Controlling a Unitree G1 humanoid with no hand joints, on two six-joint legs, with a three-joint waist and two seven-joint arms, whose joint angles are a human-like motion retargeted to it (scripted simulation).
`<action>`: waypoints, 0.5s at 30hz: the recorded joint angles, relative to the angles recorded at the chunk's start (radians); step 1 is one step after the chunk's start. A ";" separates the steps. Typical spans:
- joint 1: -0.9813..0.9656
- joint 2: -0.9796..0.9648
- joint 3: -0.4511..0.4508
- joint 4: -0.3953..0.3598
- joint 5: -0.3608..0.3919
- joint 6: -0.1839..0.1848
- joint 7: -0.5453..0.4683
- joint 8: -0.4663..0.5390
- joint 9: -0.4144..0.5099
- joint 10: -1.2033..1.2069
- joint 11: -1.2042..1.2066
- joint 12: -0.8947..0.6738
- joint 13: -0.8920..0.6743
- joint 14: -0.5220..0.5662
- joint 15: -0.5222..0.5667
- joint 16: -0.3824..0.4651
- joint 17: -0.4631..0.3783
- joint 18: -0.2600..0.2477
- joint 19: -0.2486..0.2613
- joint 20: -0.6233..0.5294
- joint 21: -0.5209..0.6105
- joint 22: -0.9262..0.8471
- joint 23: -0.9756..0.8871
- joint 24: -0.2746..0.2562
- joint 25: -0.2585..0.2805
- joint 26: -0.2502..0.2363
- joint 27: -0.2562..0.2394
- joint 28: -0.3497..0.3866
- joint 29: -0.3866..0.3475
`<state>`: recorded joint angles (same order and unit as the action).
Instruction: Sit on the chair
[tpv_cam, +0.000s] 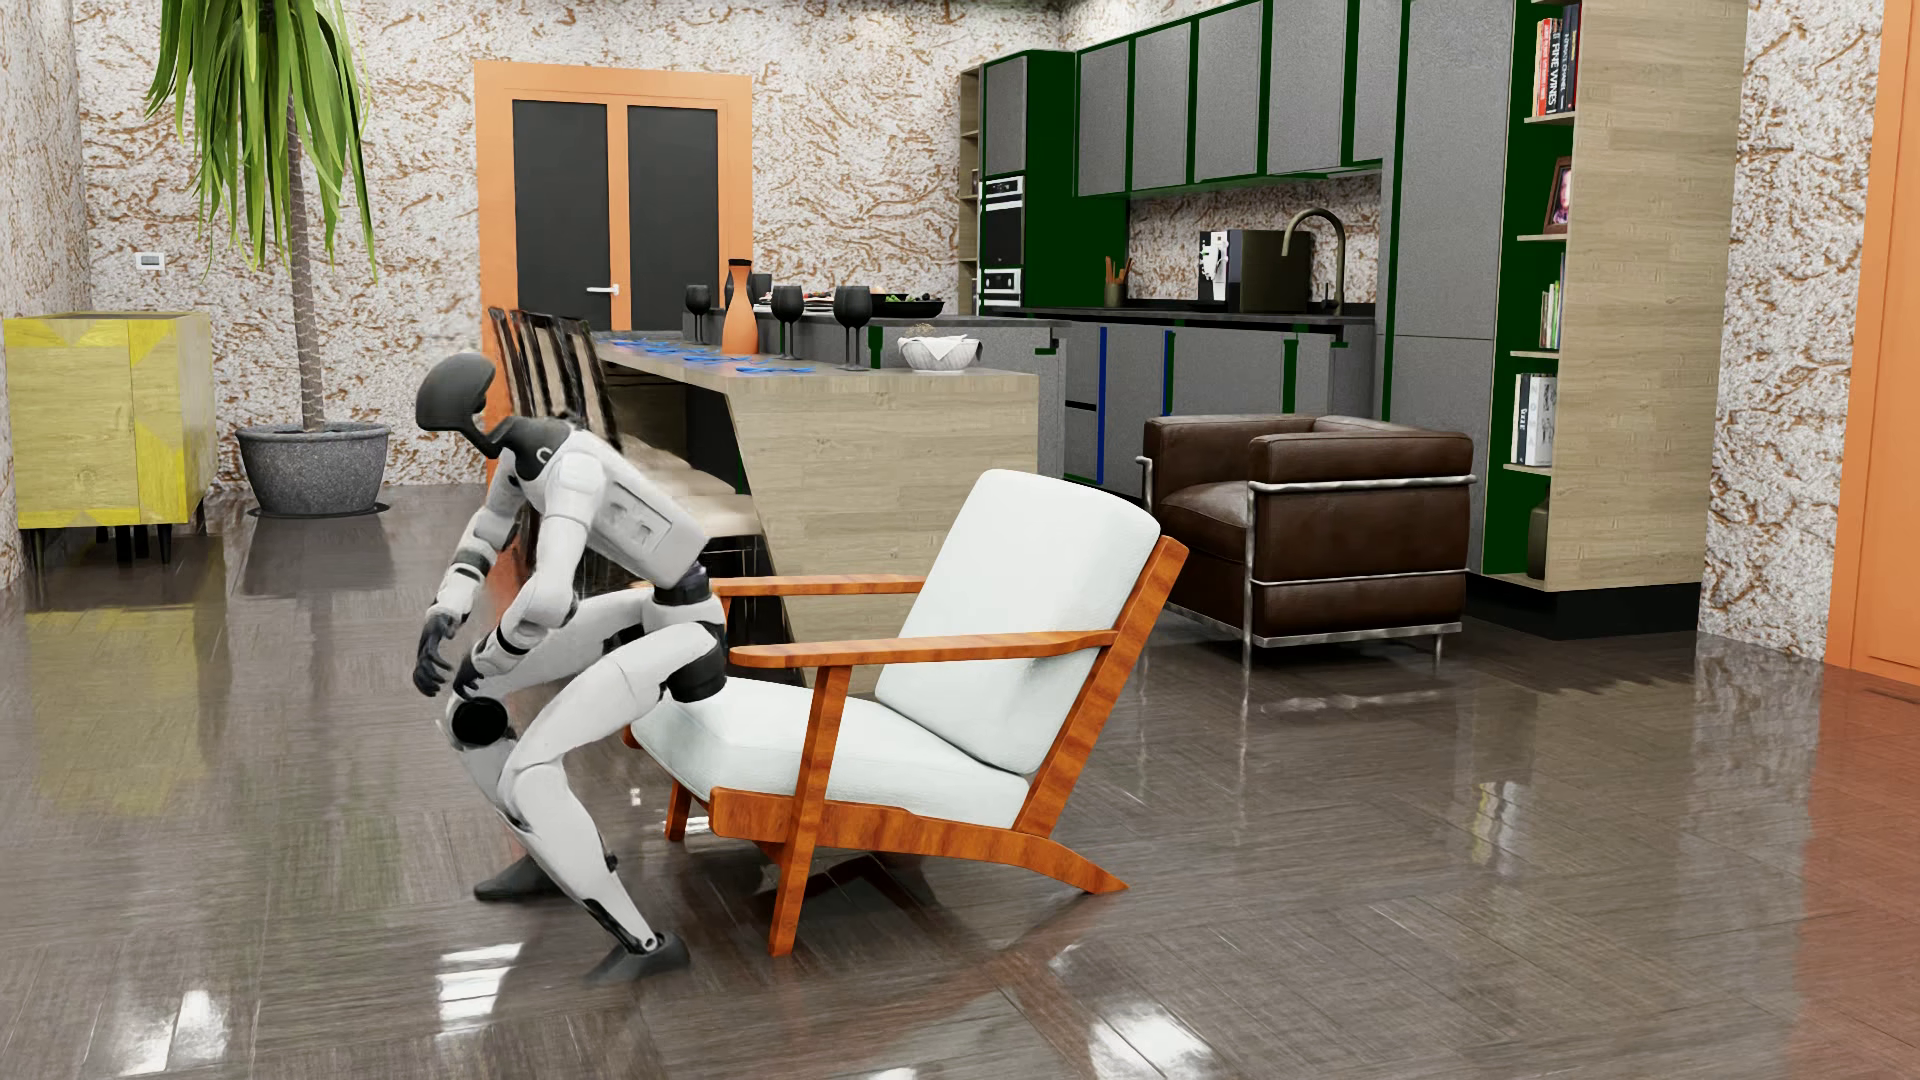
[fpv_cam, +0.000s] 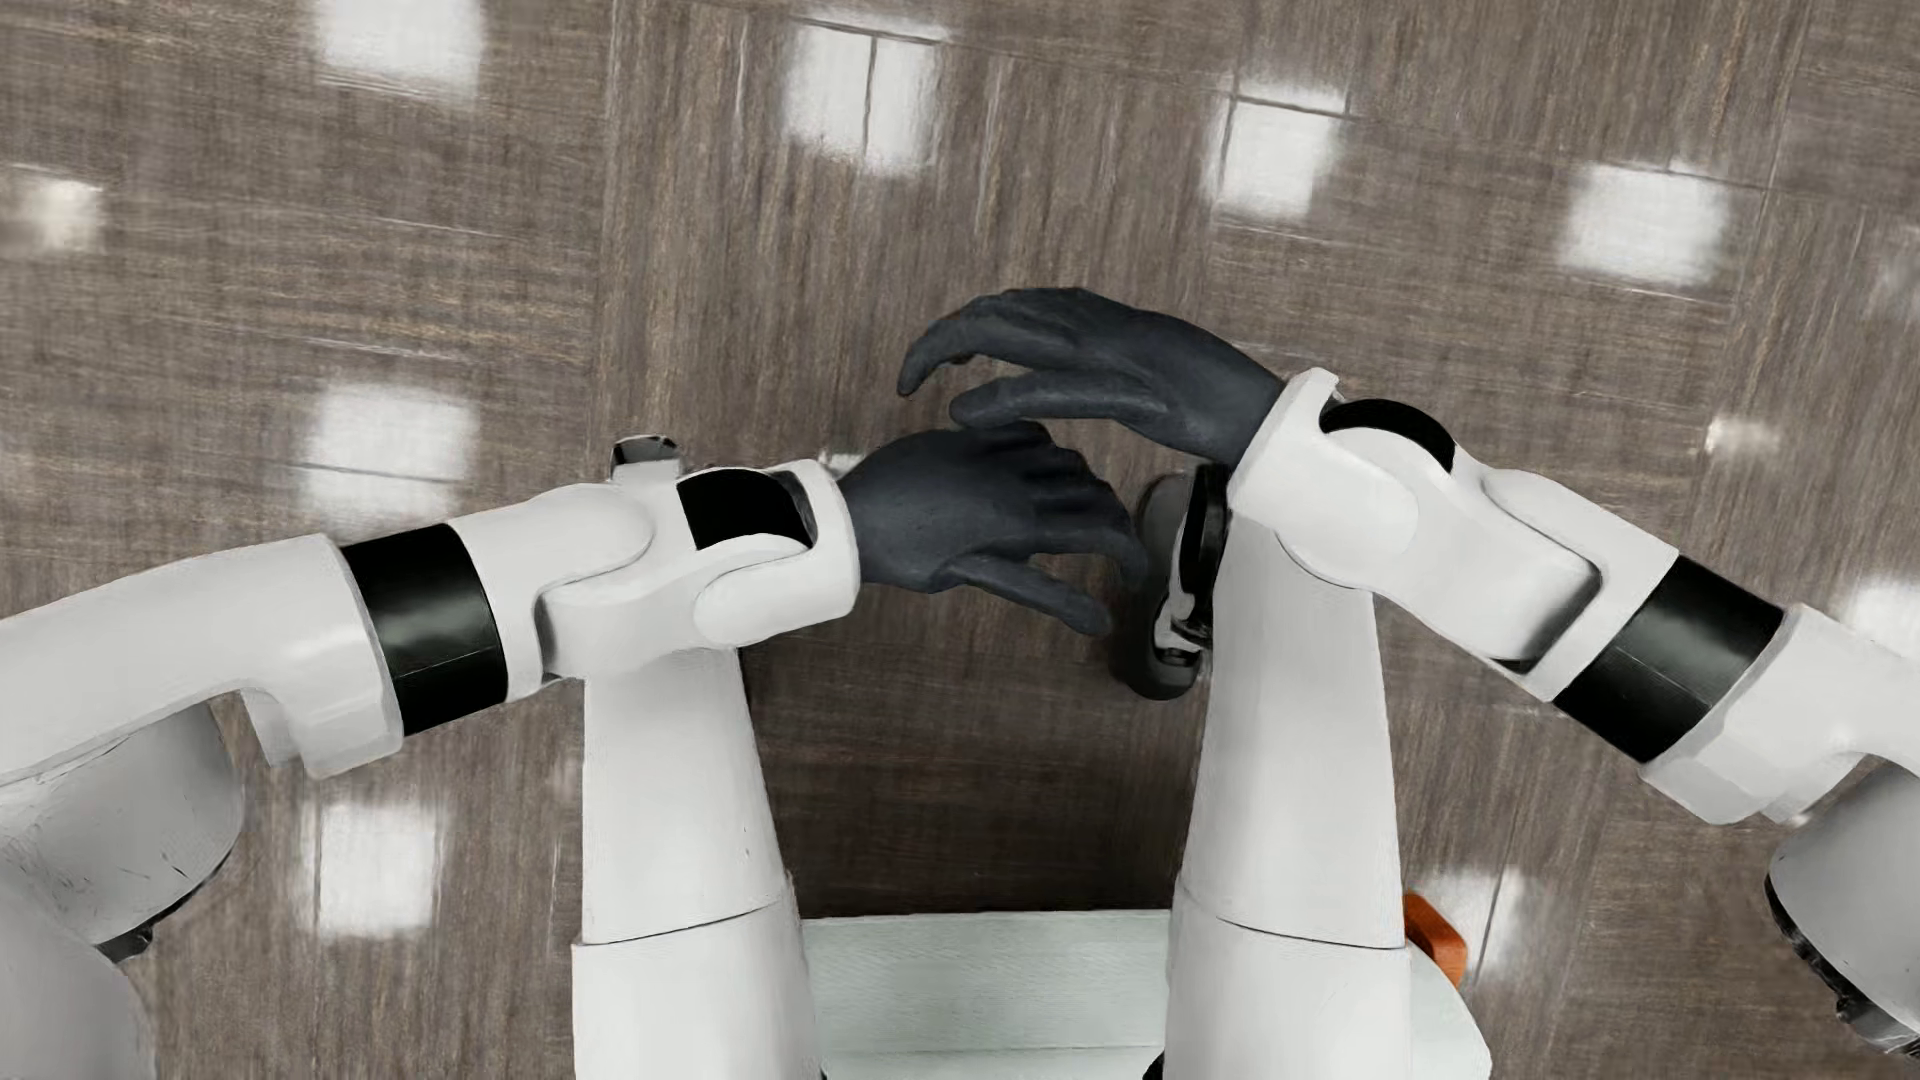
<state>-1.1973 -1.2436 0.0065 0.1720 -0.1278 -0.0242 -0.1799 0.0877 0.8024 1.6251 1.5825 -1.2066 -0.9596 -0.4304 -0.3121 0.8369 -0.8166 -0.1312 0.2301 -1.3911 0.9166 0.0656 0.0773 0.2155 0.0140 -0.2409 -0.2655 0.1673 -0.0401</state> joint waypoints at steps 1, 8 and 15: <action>-0.045 -0.050 0.000 -0.003 -0.011 0.002 -0.010 0.010 0.017 0.052 0.057 -0.037 -0.013 -0.010 -0.009 0.037 -0.047 -0.007 0.008 -0.026 0.003 -0.061 -0.063 -0.020 0.027 0.001 -0.011 0.051 -0.045; -0.262 -0.292 -0.004 -0.015 -0.036 0.015 -0.067 0.083 0.095 0.318 0.341 -0.110 0.030 -0.005 -0.005 0.230 -0.231 -0.050 0.036 -0.058 -0.084 -0.319 -0.380 -0.056 0.102 -0.028 -0.086 0.277 -0.240; -0.172 -0.189 -0.002 -0.008 -0.034 0.019 -0.075 0.076 0.047 0.351 0.359 0.220 0.250 0.086 0.107 0.161 -0.104 -0.043 0.021 0.248 -0.252 -0.191 -0.257 0.006 0.025 -0.009 -0.043 0.156 -0.137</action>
<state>-1.3694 -1.4322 0.0041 0.1638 -0.1617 -0.0054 -0.2548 0.1633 0.8498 1.9757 1.9412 -0.9869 -0.7095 -0.3447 -0.2048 0.9979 -0.9207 -0.1743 0.2511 -1.1428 0.6641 -0.1257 -0.1793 0.2214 0.0387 -0.2495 -0.3082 0.3230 -0.1771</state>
